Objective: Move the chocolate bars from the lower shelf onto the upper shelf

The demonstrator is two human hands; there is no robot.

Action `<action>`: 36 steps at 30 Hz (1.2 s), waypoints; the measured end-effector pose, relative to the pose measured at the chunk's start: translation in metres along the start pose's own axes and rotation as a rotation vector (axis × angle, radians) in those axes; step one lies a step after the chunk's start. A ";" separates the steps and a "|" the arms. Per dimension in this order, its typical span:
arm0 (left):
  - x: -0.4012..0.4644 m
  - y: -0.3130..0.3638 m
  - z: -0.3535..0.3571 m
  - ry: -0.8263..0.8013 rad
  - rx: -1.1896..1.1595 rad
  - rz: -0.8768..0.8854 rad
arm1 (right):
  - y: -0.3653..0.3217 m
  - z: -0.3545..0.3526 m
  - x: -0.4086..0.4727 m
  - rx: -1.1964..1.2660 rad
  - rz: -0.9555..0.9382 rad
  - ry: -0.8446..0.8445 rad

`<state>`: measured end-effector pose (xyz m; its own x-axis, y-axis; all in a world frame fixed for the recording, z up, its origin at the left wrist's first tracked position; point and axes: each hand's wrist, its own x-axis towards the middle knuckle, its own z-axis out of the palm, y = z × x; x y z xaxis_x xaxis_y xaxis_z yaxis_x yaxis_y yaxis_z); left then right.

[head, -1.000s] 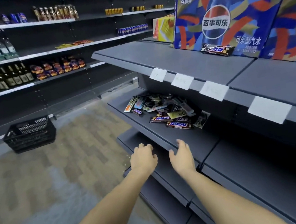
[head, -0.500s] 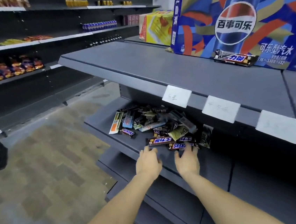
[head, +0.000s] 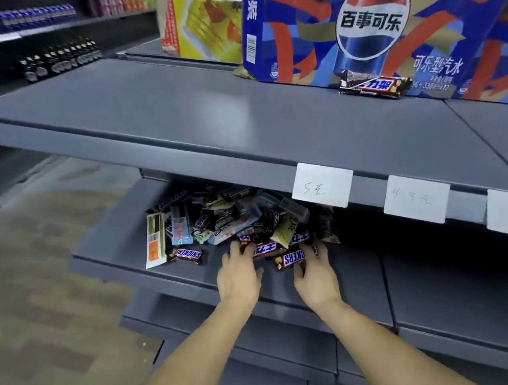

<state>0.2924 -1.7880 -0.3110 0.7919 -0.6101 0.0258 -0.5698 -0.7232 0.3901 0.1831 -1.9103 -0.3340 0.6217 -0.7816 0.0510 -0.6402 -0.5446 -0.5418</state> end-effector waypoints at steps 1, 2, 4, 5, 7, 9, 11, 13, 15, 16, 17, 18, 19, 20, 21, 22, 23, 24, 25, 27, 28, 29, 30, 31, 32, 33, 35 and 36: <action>0.002 -0.001 -0.001 0.010 0.006 0.004 | 0.002 0.001 -0.001 0.009 -0.010 0.016; 0.003 -0.001 -0.003 0.024 0.011 0.009 | 0.004 0.002 -0.001 0.026 -0.015 0.028; 0.004 -0.003 -0.005 0.048 0.005 0.007 | 0.005 0.003 -0.001 0.065 -0.019 0.037; 0.004 -0.004 -0.005 0.053 -0.008 0.003 | 0.006 0.003 0.000 0.082 -0.018 0.038; 0.004 -0.007 -0.006 0.061 -0.022 0.004 | 0.007 0.002 0.000 0.123 -0.010 0.040; 0.004 -0.009 -0.007 0.059 -0.013 0.011 | 0.009 0.001 -0.001 0.158 -0.007 0.040; 0.006 -0.010 -0.008 0.050 0.000 0.015 | 0.011 0.001 0.000 0.170 -0.008 0.043; 0.008 -0.010 -0.010 0.047 0.020 0.017 | 0.013 0.002 0.001 0.182 -0.014 0.042; 0.010 -0.012 -0.011 0.045 0.028 0.023 | 0.015 0.004 0.002 0.201 -0.025 0.026; 0.011 -0.013 -0.012 0.042 0.021 0.028 | 0.017 0.004 0.003 0.211 -0.030 0.016; 0.011 -0.016 -0.013 0.036 0.009 0.033 | 0.019 0.003 0.004 0.219 -0.038 0.009; 0.012 -0.019 -0.014 0.025 0.002 0.038 | 0.021 0.002 0.005 0.222 -0.046 0.003; 0.013 -0.022 -0.016 0.012 0.002 0.045 | 0.022 0.001 0.006 0.225 -0.050 -0.005; 0.014 -0.025 -0.016 -0.003 0.003 0.047 | 0.024 -0.001 0.008 0.230 -0.053 -0.012; 0.014 -0.027 -0.017 -0.020 0.004 0.042 | 0.026 -0.002 0.009 0.241 -0.057 -0.020; 0.015 -0.029 -0.017 -0.040 0.007 0.032 | 0.028 -0.003 0.009 0.253 -0.065 -0.026; 0.015 -0.030 -0.017 -0.060 0.008 0.019 | 0.029 -0.003 0.009 0.263 -0.072 -0.025; 0.015 -0.031 -0.017 -0.076 0.012 0.008 | 0.030 -0.003 0.008 0.272 -0.076 -0.019; 0.016 -0.032 -0.017 -0.084 0.022 -0.001 | 0.031 -0.002 0.006 0.288 -0.074 -0.008; 0.015 -0.033 -0.018 -0.078 0.041 -0.013 | 0.030 0.000 0.001 0.349 -0.047 0.043; 0.015 -0.034 -0.017 -0.068 0.045 -0.012 | 0.030 0.000 -0.001 0.382 -0.025 0.085; 0.014 -0.035 -0.017 -0.052 0.038 -0.007 | 0.030 0.000 -0.003 0.408 -0.004 0.131; 0.013 -0.035 -0.016 -0.030 0.024 -0.003 | 0.030 0.000 -0.004 0.427 0.010 0.167; 0.011 -0.036 -0.016 0.002 0.009 0.004 | 0.030 -0.001 -0.004 0.441 0.018 0.185; 0.009 -0.036 -0.016 0.039 -0.001 0.017 | 0.031 -0.002 -0.004 0.449 0.021 0.185; 0.008 -0.037 -0.016 0.070 -0.004 0.036 | 0.031 -0.002 -0.004 0.448 0.024 0.177; 0.007 -0.039 -0.015 0.092 -0.013 0.080 | 0.031 -0.004 -0.003 0.441 0.036 0.153; 0.006 -0.040 -0.014 0.079 -0.023 0.096 | 0.031 -0.004 -0.003 0.439 0.038 0.144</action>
<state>0.3231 -1.7583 -0.3133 0.7493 -0.6482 0.1356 -0.6394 -0.6548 0.4030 0.1592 -1.9257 -0.3478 0.5123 -0.8499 0.1231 -0.3902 -0.3581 -0.8482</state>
